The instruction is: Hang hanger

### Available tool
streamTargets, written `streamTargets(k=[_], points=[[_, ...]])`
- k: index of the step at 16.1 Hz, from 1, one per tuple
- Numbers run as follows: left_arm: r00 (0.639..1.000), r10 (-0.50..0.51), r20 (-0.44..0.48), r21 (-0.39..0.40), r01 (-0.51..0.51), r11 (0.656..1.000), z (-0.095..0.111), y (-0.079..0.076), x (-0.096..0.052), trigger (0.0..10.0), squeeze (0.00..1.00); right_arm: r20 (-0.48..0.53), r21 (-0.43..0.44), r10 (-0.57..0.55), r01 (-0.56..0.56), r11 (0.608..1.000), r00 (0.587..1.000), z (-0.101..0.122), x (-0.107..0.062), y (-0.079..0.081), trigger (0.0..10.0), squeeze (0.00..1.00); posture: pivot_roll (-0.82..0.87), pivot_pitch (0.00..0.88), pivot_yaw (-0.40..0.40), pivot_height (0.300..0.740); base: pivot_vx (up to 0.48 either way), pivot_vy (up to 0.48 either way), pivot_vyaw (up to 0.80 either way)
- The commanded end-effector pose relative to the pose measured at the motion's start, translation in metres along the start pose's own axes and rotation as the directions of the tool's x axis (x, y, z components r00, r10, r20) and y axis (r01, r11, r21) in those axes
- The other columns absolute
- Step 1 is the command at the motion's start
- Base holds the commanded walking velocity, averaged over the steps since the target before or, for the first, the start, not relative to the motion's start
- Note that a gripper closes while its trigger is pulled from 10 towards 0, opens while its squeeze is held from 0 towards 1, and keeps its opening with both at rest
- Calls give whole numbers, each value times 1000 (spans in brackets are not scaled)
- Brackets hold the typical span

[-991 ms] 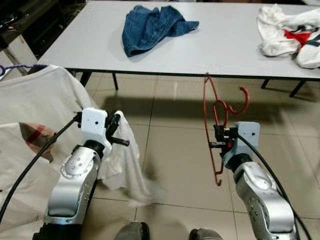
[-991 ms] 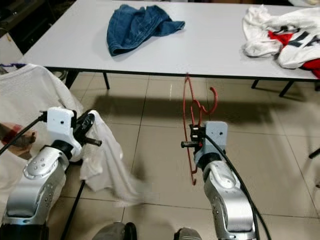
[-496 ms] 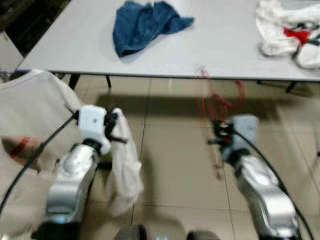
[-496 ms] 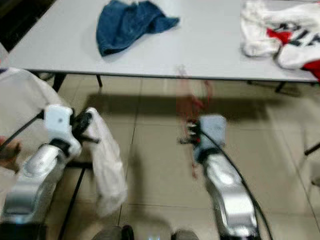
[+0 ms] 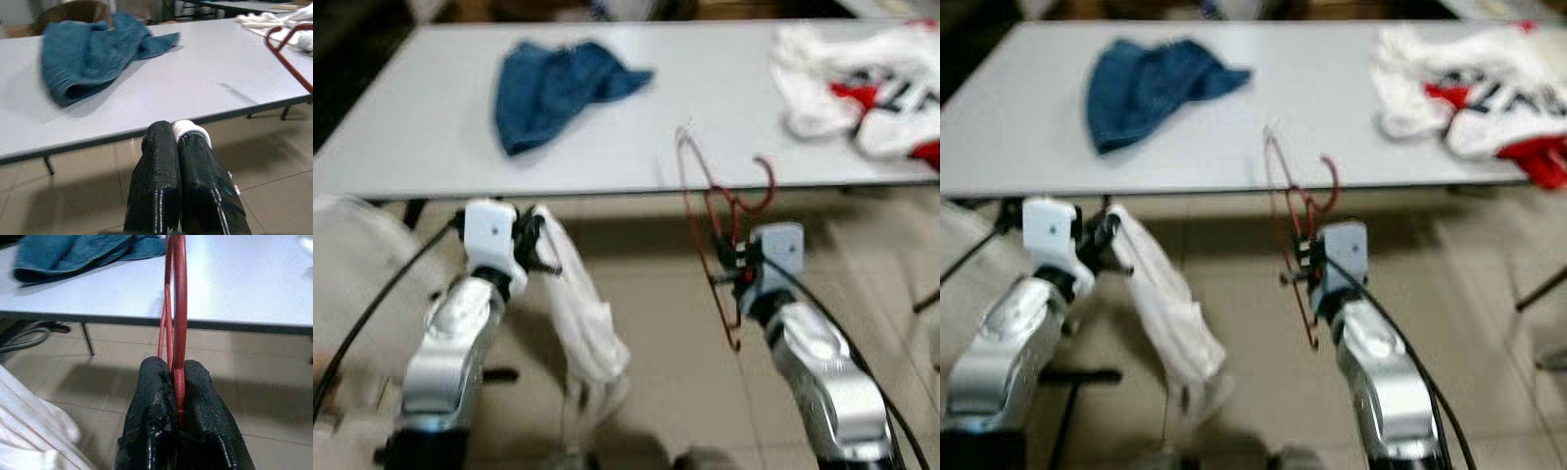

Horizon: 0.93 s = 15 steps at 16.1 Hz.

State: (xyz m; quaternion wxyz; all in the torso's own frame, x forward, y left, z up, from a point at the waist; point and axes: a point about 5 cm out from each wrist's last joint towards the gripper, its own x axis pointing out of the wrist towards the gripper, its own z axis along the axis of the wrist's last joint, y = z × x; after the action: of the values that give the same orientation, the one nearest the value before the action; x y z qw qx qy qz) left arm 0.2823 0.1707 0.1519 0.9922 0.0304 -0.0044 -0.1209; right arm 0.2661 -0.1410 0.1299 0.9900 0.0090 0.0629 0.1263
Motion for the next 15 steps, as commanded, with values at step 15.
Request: streamTargets(k=[15], points=[[990,-22,138,56,15,998,55,15,42,10000,0,23,-253,453,-433,865,891,58,-27,-28,10000,0,-74,103,31,740,396,0,0]])
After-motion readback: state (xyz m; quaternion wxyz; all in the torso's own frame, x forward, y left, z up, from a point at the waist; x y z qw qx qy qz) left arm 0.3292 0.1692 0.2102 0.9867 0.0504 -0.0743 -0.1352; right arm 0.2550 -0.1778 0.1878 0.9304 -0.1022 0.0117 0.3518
